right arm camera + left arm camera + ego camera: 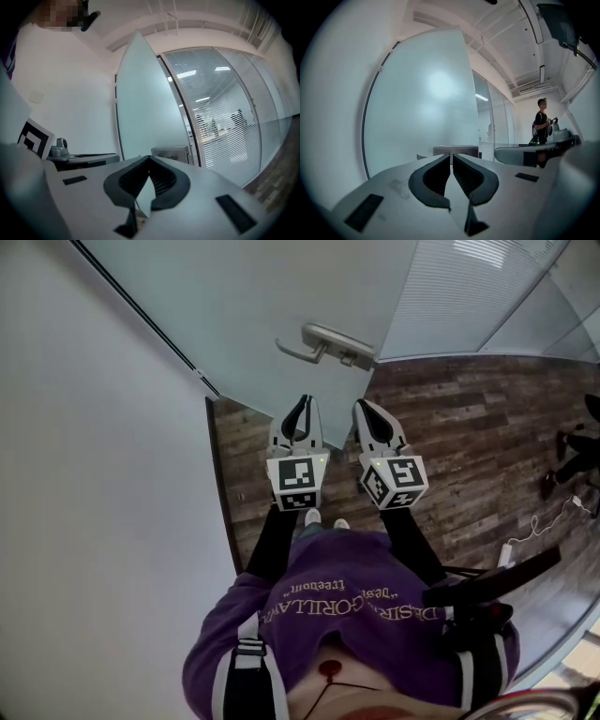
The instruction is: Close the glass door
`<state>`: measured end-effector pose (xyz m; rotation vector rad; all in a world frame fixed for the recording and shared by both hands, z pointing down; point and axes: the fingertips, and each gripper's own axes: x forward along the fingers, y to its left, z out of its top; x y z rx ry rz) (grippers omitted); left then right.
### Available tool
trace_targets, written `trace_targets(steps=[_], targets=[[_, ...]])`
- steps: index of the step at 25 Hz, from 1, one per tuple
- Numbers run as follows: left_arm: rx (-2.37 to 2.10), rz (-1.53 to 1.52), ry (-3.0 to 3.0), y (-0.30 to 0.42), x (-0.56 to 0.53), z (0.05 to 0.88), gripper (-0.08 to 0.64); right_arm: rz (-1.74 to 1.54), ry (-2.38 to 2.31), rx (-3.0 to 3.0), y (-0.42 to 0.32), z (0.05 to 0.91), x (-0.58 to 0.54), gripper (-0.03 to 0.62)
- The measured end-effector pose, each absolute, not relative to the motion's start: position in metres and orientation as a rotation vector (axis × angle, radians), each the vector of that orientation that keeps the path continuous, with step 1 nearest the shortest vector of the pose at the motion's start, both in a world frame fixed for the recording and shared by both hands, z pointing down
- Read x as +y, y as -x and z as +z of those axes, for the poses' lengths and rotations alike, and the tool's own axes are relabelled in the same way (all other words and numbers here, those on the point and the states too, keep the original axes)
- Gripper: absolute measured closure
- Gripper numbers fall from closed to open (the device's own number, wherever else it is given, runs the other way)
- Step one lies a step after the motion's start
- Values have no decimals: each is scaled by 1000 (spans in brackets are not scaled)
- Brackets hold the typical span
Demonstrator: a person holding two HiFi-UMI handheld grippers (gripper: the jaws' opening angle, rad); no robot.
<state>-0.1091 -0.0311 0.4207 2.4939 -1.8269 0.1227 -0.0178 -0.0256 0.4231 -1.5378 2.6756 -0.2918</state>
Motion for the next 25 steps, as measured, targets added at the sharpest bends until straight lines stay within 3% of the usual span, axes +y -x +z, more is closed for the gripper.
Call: trace_targets(steps=[8, 10, 13, 19, 25], targets=[[-1761, 471, -2713, 116, -75, 436, 558, -287, 1624, 2623, 20, 428, -33, 601], [-1711, 649, -2802, 114, -87, 438, 480, -282, 1642, 2613, 19, 428, -33, 601], [-1677, 993, -2912, 114, -106, 441, 441, -286, 1667, 2597, 17, 428, -34, 601], [-1514, 1863, -2921, 116, -144, 483, 437, -282, 1694, 2591, 20, 431, -36, 601], [-1572, 2163, -2859, 117, -165, 489, 436, -286, 1716, 2585, 23, 432, -38, 601]])
